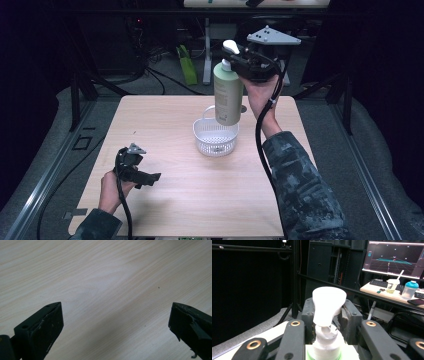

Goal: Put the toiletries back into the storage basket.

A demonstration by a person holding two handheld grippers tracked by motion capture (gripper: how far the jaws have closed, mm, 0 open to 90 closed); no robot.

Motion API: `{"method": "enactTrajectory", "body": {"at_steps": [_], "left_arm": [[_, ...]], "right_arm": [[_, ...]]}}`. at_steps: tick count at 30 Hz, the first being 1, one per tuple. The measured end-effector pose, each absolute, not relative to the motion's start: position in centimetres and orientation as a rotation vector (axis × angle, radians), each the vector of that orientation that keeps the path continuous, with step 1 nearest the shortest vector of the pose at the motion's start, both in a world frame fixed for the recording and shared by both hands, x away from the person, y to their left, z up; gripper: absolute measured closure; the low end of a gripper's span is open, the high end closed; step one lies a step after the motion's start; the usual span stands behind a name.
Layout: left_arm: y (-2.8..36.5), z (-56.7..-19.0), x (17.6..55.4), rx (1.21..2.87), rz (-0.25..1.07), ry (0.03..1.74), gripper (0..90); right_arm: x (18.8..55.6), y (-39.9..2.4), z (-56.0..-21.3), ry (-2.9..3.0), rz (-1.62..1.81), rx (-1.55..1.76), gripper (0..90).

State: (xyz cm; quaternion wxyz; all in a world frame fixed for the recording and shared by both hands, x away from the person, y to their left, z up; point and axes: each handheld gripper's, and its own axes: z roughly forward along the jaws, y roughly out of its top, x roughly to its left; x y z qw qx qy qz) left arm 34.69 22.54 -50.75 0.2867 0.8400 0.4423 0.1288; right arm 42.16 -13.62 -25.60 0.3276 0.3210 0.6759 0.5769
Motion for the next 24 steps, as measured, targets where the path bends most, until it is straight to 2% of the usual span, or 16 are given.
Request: {"method": "enactTrajectory", "body": {"at_steps": [24], "left_arm": [[22.6, -50.7, 34.7, 2.248, 0.344, 1.178, 0.0]], "right_arm": [[43.8, -12.0, -27.4, 1.789, 1.518, 0.867, 68.2]]}}
